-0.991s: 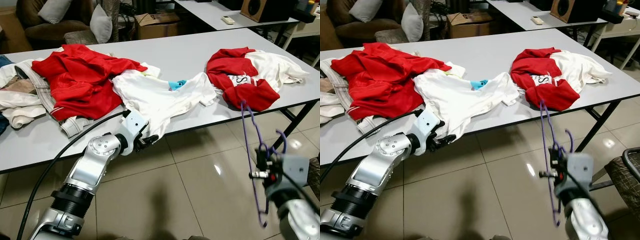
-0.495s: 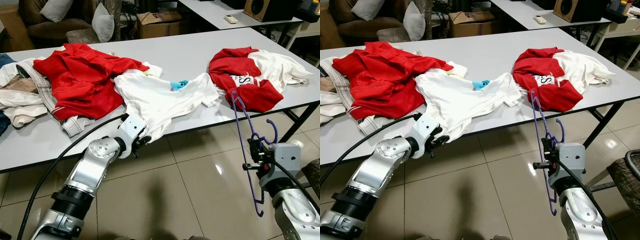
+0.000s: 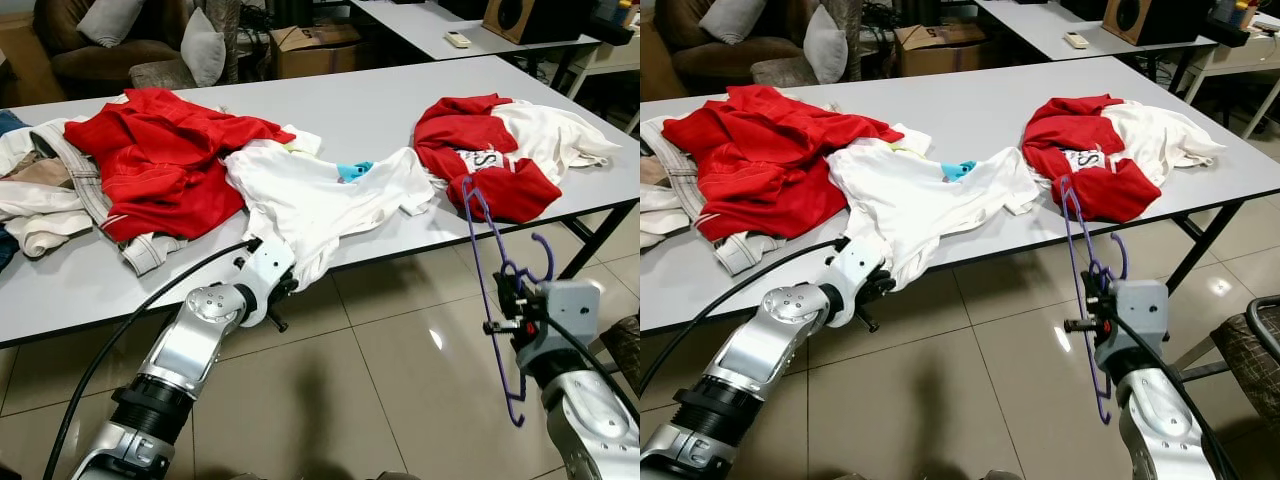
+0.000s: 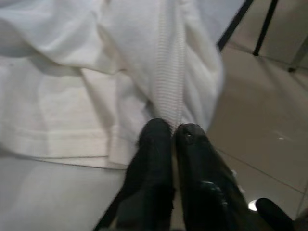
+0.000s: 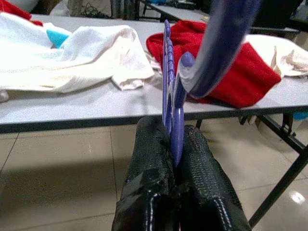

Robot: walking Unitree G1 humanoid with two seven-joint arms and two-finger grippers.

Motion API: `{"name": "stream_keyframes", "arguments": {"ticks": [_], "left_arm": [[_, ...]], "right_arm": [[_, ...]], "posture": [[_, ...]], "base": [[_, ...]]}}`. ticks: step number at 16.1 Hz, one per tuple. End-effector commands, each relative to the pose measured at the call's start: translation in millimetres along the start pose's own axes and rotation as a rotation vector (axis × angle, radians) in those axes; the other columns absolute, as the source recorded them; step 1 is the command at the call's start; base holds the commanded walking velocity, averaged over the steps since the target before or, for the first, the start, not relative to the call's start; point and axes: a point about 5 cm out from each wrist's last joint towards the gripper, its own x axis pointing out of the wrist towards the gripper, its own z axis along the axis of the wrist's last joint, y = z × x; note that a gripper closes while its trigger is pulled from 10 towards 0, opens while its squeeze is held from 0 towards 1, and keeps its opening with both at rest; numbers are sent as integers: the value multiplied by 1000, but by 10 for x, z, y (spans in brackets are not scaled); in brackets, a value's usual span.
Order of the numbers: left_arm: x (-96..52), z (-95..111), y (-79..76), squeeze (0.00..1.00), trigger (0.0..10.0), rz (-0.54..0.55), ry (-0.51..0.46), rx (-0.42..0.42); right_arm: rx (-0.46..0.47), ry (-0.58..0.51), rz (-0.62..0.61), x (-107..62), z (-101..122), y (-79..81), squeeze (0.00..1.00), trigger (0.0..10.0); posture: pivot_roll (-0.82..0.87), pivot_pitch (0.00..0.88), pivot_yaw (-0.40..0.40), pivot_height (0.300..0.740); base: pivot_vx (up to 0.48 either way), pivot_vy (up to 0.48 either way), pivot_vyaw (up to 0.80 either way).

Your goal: Hang hanger

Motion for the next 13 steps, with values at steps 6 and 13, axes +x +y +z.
{"name": "stream_keyframes", "arguments": {"ticks": [6, 13], "left_arm": [[-34, 54, 104, 0, 0, 24, -67, -52], [-475, 585, 1051, 0, 0, 564, -304, 137]], "right_arm": [[-10, -23, 6, 21, 69, 22, 0, 10000], [-7, -33, 8, 38, 95, 37, 0, 10000]], "posture": [[-210, 0, 34, 740], [-205, 0, 32, 740]], "base": [[0, 0, 0], [0, 0, 0]]}}
